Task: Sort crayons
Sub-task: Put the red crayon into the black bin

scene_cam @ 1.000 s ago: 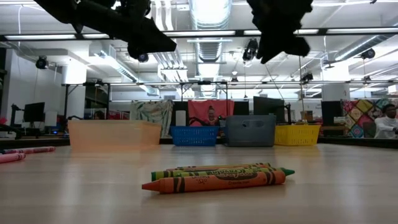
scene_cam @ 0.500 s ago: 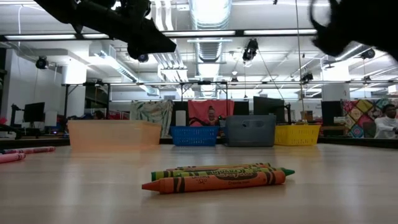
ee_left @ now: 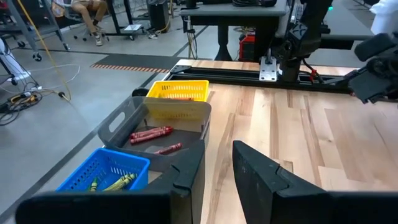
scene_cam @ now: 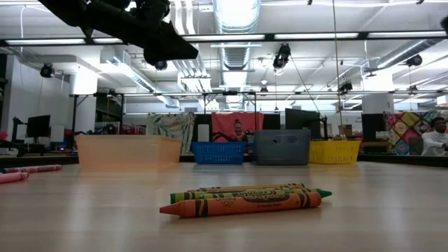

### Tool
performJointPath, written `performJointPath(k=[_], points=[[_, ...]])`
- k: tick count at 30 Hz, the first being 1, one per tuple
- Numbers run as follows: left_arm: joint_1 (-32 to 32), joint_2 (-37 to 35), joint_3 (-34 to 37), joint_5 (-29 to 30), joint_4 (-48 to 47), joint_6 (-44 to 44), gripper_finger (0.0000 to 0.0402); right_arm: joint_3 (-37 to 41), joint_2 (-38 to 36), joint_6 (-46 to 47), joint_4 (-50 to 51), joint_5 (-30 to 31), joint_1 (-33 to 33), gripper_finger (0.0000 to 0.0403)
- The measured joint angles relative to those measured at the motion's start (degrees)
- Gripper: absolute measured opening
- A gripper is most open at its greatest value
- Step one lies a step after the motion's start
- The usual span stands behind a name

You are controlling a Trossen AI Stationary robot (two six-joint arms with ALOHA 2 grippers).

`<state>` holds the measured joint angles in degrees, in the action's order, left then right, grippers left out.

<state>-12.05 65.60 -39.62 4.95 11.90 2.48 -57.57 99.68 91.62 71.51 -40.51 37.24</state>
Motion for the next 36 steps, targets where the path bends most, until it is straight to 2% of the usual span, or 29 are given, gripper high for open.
performJointPath(k=[11, 19, 24, 36], points=[[0.0, 0.0, 0.0, 0.0, 0.0, 0.0, 0.0064, 6.1, -0.9, -2.6, -0.8, 0.7, 3.2, 0.0058], [0.0, 0.0, 0.0, 0.0, 0.0, 0.0, 0.0064, 10.7, -4.0, 4.2, -8.8, 1.7, 5.5, 0.0029], [0.0, 0.0, 0.0, 0.2, 0.1, 0.0, 0.0064, 12.5, -3.5, 6.0, -13.9, 1.5, 6.3, 0.0027], [0.0, 0.0, 0.0, 0.4, 2.0, 0.8, 0.0064, 12.9, -3.9, 9.5, -17.4, 5.7, 6.4, 0.0027]])
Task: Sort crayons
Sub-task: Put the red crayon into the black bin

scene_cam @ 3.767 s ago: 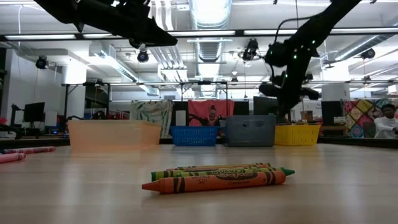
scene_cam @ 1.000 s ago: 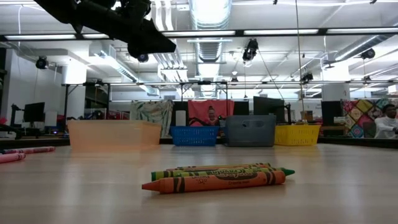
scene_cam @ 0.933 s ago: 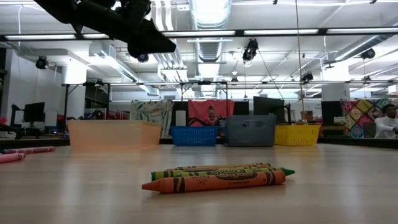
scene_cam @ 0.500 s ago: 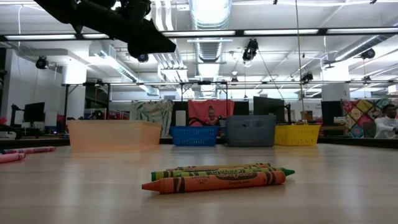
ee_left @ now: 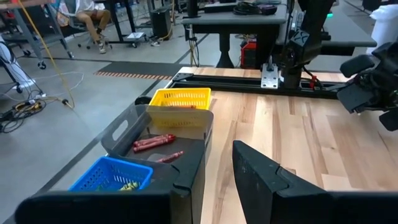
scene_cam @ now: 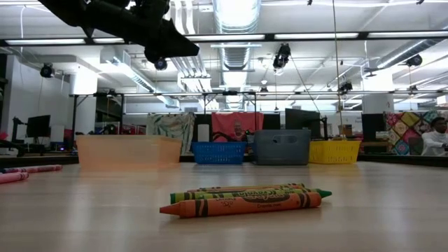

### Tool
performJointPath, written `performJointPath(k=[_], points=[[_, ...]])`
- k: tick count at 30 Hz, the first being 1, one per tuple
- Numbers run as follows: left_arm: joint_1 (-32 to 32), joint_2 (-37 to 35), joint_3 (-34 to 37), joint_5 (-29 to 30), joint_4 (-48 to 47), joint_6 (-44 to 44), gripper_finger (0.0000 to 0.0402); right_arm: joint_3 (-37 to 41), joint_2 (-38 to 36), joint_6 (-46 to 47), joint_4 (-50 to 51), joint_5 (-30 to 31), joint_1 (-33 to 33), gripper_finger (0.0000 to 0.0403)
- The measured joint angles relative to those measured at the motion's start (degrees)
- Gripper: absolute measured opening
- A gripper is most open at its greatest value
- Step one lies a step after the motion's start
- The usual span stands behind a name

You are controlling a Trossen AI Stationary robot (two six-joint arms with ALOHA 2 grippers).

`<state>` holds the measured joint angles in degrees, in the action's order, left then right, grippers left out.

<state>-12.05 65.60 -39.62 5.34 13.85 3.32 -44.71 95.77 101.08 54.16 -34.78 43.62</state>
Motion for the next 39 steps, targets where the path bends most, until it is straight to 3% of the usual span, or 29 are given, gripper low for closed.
performJointPath(k=[11, 14, 22, 35, 39], points=[[0.0, 0.0, -0.6, 0.2, 1.1, 0.7, 0.0064, -3.0, -2.7, -0.1, 2.6, 4.3, -0.5, 0.0027], [0.0, 0.0, -1.0, 0.2, 1.1, 0.7, 0.0064, -3.6, -4.8, 2.2, 7.1, 3.0, -0.3, 0.0027], [0.0, -0.1, -2.1, 0.1, 1.1, 2.6, 0.0064, -2.8, -6.1, 4.5, 7.3, -0.5, -0.4, 0.0027], [0.0, 0.0, -2.0, 0.1, 1.1, 2.7, 0.0064, -1.3, -5.8, 3.8, -0.7, -1.9, 1.4, 0.0066], [0.0, 0.0, -2.0, 0.1, 1.1, 3.7, 0.0064, 0.1, -5.8, 4.4, -1.2, -4.7, 3.0, 0.0073]])
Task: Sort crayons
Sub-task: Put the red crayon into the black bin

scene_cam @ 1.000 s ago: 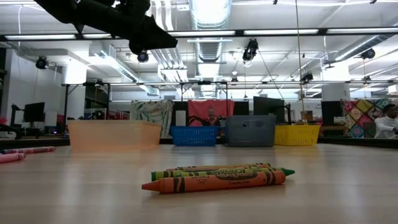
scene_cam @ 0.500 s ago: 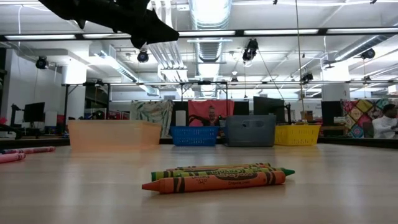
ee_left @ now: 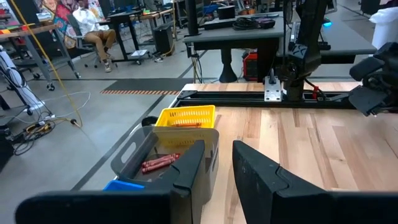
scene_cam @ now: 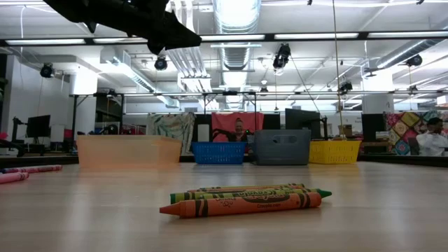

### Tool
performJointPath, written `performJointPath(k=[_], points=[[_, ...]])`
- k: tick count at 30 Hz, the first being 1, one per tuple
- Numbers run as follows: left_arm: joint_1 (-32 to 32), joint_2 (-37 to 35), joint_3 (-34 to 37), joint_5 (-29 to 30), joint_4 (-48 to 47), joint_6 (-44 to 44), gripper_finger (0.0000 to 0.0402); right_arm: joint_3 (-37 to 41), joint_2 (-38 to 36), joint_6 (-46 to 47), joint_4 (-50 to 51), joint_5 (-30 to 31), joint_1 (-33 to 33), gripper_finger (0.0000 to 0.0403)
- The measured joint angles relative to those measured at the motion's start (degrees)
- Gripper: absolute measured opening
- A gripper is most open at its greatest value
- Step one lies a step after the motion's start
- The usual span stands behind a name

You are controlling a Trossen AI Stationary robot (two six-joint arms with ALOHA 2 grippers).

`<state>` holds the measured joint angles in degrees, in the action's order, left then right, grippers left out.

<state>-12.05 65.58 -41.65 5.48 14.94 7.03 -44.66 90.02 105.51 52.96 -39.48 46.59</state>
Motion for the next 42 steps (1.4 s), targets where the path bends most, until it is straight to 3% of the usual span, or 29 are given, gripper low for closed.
performJointPath(k=[8, 20, 25, 29, 35, 42], points=[[0.0, 0.0, 0.0, 0.0, 0.0, 0.1, 0.0064, 4.7, 0.6, 3.0, -11.3, -0.5, 1.7, 0.0063], [0.0, 0.0, 0.1, 0.0, 1.3, 1.3, 0.0064, 3.9, -0.3, -1.6, -10.5, 4.6, 0.2, 0.004], [0.0, 0.0, 0.1, 0.0, 3.2, 1.3, 0.0064, 1.7, -2.5, 0.2, -8.9, 11.3, -0.5, 0.0038], [-0.1, 0.0, 0.1, 0.0, 3.9, 1.3, 0.0064, 1.2, -4.7, 3.7, -8.5, 13.0, -1.2, 0.0038], [-0.1, 0.0, 0.1, 0.0, 4.0, 1.3, 0.0064, 1.2, -5.8, 7.2, -1.7, 10.6, -0.4, 0.0038], [-0.1, 0.0, 0.1, 0.0, 4.0, 1.3, 0.0064, 1.9, -2.6, 3.0, 2.7, 7.9, -0.4, 0.0038]])
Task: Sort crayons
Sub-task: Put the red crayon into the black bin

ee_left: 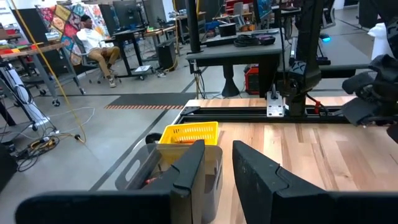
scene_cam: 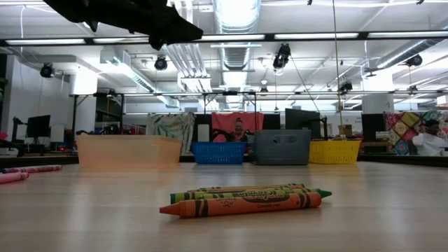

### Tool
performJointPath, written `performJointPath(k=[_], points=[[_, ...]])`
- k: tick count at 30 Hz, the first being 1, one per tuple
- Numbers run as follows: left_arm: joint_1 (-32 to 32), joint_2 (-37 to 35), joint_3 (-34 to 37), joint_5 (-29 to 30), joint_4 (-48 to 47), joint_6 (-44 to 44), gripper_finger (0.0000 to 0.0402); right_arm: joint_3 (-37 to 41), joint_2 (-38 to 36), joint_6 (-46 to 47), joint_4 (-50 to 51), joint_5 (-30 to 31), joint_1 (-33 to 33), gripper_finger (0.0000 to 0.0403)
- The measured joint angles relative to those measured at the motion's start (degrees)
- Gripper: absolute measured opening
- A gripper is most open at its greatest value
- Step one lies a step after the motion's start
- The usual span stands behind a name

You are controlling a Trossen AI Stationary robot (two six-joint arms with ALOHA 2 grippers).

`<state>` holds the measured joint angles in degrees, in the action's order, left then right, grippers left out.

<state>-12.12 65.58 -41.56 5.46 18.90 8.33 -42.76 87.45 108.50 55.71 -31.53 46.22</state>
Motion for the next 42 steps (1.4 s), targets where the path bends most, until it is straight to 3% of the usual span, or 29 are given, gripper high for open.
performJointPath(k=[6, 12, 22, 29, 34, 36, 42], points=[[0.0, 0.0, 0.0, 0.0, 0.0, 0.2, 0.0064, -0.1, 6.2, -5.9, -3.1, -3.8, 0.0, 0.0038], [0.0, 0.0, 0.0, 0.0, 0.9, 0.2, 0.0064, -0.9, 7.6, -9.4, -3.3, -3.4, -1.5, 0.0038], [0.0, 0.0, 0.0, 0.0, 3.0, 0.2, 0.0064, -7.9, -0.6, -7.4, 8.0, 18.3, -7.2, 0.0038], [0.0, 0.0, 0.0, 0.0, 3.0, 0.2, 0.0064, -10.3, -6.9, 0.8, 7.9, 14.7, -7.8, 0.0038], [0.0, 0.0, 0.0, 0.0, 3.0, 0.2, 0.0064, -10.5, -9.1, 10.4, -0.5, 18.4, -7.3, 0.0038], [0.0, 0.0, 0.0, 0.0, 3.0, 0.2, 0.0064, -10.5, -8.4, 11.8, -4.3, 22.6, -7.5, 0.0038], [0.1, 0.0, 0.0, -0.2, 0.0, -0.5, 0.0064, -10.4, -2.4, 7.6, -6.9, 24.2, -10.3, 0.0056]])
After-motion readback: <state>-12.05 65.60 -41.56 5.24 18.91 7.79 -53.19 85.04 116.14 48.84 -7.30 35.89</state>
